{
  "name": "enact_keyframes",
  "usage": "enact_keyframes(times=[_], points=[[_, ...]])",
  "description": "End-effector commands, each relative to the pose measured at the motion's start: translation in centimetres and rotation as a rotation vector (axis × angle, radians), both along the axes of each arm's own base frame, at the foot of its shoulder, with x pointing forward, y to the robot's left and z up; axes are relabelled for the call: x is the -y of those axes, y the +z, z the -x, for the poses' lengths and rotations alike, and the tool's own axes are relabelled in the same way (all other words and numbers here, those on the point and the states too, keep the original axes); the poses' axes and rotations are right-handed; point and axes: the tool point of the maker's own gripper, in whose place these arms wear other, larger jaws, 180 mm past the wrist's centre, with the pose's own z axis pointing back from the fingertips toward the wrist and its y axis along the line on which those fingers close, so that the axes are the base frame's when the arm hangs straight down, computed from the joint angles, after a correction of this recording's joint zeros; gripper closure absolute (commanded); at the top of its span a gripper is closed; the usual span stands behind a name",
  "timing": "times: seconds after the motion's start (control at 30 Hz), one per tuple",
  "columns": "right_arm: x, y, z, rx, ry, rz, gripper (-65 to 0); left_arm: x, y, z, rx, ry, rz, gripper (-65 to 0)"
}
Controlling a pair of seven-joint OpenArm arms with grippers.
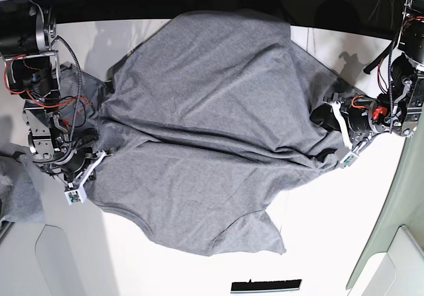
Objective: Layout the t-shirt on the table in an organized manner, then fold the t-shirt properly
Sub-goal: 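Regrasp the shirt edges with both grippers and pull them apart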
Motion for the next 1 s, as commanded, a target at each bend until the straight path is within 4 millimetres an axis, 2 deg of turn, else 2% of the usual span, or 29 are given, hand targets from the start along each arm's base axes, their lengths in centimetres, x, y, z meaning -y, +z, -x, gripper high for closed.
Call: enact_keyframes(times=[0.0,0.13,0.2,0.33,0.43,0.57,0.77,0.87,0.97], points=[[1.4,2.0,-1.4,0.058,-0.015,0.002,0.0,-3.9,-0.9,1.0,-0.066,0.032,-0.171,-27.1],[3.4,1.1,0.4,0.029,-0.04,-0.009,0.0,-5.9,-0.4,-0.6,-0.05,0.055,-0.248,-27.1],[4.3,0.7,1.3,0.021,-0.06,-0.016,0.0,-6.5,0.2,-2.1,-0.022,0.066,-0.265,-27.1],[5.4,-0.4,4.0,-0.018,-0.093,-0.042,0.0,-6.5,1.7,-5.4,0.032,0.089,-0.261,-27.1],[5.3,-1.0,6.4,-0.044,-0.121,-0.099,0.0,-5.1,2.5,-7.5,0.061,0.083,-0.252,-27.1],[4.6,-1.3,10.1,-0.072,-0.146,-0.204,0.0,-2.0,2.8,-9.3,0.087,0.057,-0.208,-27.1],[3.7,-0.4,15.2,-0.053,-0.15,-0.282,0.0,3.3,2.0,-9.8,0.078,-0.069,-0.178,-27.1],[3.5,1.0,16.2,-0.021,-0.129,-0.271,0.0,5.9,1.2,-9.3,0.062,-0.147,-0.181,-27.1],[3.4,3.5,15.2,0.055,-0.125,-0.286,0.0,6.4,1.3,-9.6,0.07,-0.165,-0.198,-27.1]])
